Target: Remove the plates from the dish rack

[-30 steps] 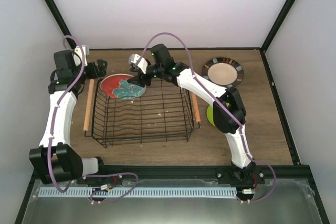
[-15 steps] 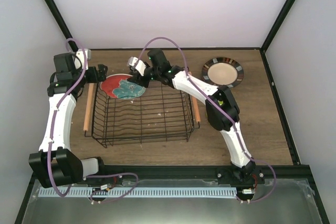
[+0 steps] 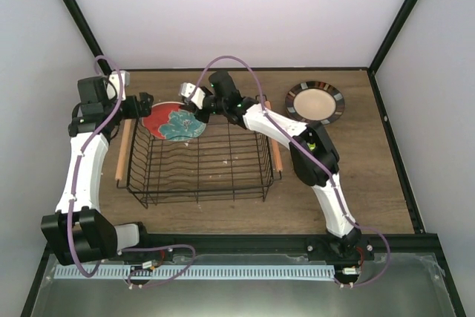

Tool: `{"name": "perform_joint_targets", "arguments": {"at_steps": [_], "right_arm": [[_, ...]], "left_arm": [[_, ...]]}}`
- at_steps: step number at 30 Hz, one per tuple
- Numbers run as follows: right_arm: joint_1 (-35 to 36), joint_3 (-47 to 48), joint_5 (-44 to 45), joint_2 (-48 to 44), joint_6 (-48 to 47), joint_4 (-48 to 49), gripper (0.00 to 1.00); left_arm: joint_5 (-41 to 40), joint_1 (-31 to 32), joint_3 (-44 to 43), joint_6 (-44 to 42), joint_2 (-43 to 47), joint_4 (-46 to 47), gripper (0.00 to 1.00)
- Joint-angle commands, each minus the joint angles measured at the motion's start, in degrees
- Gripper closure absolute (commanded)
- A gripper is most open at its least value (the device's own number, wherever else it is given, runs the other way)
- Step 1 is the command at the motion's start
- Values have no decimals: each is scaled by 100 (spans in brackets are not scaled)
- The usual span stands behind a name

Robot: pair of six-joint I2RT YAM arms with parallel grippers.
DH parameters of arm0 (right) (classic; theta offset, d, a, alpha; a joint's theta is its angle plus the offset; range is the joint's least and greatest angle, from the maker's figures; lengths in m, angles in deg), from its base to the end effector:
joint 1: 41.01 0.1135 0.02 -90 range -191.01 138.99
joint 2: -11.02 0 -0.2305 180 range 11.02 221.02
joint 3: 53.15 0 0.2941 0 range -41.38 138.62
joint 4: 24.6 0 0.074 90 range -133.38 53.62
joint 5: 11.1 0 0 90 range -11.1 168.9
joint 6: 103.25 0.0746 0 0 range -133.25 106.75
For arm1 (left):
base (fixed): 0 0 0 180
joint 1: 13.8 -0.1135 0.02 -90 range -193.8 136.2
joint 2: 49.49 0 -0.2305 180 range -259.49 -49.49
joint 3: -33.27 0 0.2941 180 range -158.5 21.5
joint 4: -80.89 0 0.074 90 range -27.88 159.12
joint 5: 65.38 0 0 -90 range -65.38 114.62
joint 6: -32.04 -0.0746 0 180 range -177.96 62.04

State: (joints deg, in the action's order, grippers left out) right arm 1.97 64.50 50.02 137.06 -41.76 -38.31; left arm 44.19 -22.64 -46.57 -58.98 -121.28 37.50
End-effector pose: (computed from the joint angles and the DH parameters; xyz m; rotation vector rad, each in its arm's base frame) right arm 0.3966 0.4188 0.2046 -1.4019 1.3738 0.6580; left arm 0.3565 0.0302 0.2902 0.0446 2.1594 -0.2741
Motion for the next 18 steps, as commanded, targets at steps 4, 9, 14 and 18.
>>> {"name": "perform_joint_targets", "arguments": {"at_steps": [4,9,14,18], "right_arm": [[79,160,-250,-683,463,326,99],[79,396,-95,-917,254,249,99],[81,481,21,-1183,57,282,99],[75,524,111,-1376,-54,217,99]], "left_arm": [[120,23,32,68,-63,220,0],[152,23,31,100,-85,269,0],[199,21,47,264,-94,368,0],[222,22,56,356,-72,434,0]]}}
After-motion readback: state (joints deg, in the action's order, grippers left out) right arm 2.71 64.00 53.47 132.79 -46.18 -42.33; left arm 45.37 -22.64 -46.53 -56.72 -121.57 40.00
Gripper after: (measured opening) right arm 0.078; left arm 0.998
